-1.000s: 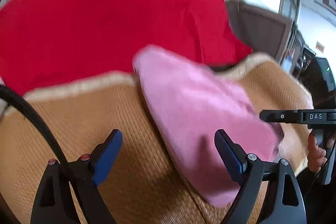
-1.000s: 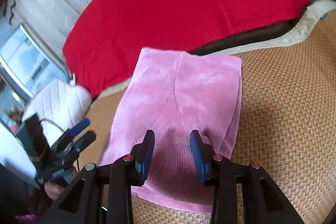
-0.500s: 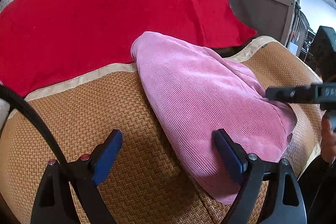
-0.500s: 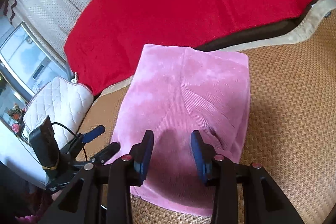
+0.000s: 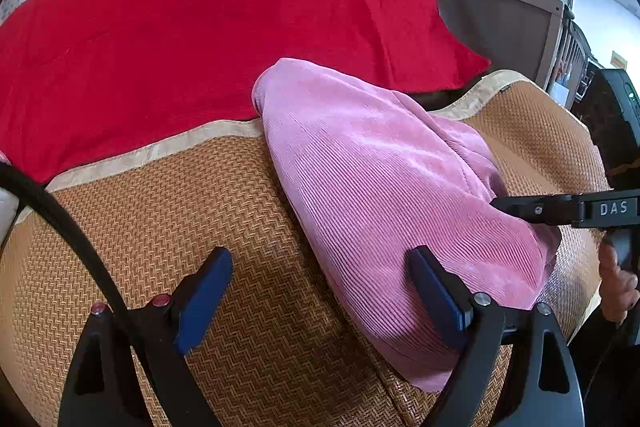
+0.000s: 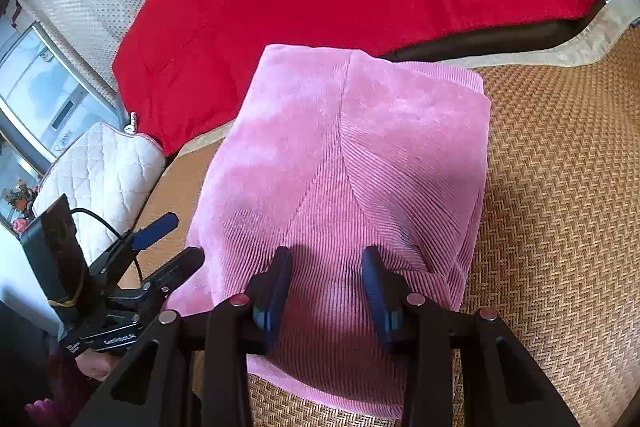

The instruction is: Fold large clothes

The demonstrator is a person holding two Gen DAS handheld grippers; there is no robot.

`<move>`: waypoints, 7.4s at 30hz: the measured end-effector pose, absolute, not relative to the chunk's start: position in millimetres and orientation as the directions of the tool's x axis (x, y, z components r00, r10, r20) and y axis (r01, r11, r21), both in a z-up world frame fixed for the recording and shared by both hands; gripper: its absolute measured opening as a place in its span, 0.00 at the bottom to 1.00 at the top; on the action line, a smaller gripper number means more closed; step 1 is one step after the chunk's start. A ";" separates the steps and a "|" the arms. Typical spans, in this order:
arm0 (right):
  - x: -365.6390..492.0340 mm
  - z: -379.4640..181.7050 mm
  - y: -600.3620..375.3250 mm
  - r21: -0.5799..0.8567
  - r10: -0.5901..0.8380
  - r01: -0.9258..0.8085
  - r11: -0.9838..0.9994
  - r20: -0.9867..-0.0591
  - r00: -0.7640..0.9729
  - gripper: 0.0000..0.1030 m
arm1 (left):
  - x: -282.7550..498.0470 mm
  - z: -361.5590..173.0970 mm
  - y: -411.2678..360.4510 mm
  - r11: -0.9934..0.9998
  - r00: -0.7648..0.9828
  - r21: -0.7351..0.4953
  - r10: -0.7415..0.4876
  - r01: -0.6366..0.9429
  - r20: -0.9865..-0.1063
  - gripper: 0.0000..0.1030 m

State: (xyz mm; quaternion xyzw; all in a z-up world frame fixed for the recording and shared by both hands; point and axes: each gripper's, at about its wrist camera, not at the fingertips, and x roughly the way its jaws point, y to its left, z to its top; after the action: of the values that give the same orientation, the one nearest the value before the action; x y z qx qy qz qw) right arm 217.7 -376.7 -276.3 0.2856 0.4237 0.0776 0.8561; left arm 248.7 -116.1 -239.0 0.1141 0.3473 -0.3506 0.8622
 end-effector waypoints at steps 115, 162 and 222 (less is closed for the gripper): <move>206.2 -270.9 -421.3 0.704 0.383 0.169 0.689 -0.552 0.740 0.72 | 259.9 -200.5 -87.9 0.694 0.507 -0.056 -0.576 0.718 -0.640 0.92; 245.3 -353.6 -466.6 0.820 0.564 0.190 0.540 -0.520 0.641 0.74 | 332.6 -266.5 -134.8 0.481 -0.045 -0.669 -0.793 0.566 -0.608 0.92; 312.6 -252.5 -309.9 0.527 0.397 0.001 0.850 -0.642 0.656 0.43 | 318.3 -227.0 -85.9 0.728 0.318 -0.218 -0.521 0.649 -0.792 0.90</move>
State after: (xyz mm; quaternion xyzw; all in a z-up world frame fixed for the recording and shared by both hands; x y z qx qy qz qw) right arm 312.6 -309.9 -252.5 0.2496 0.3992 0.1130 0.8750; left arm 318.3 -85.9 -227.0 0.0701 0.4585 -0.3617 0.8087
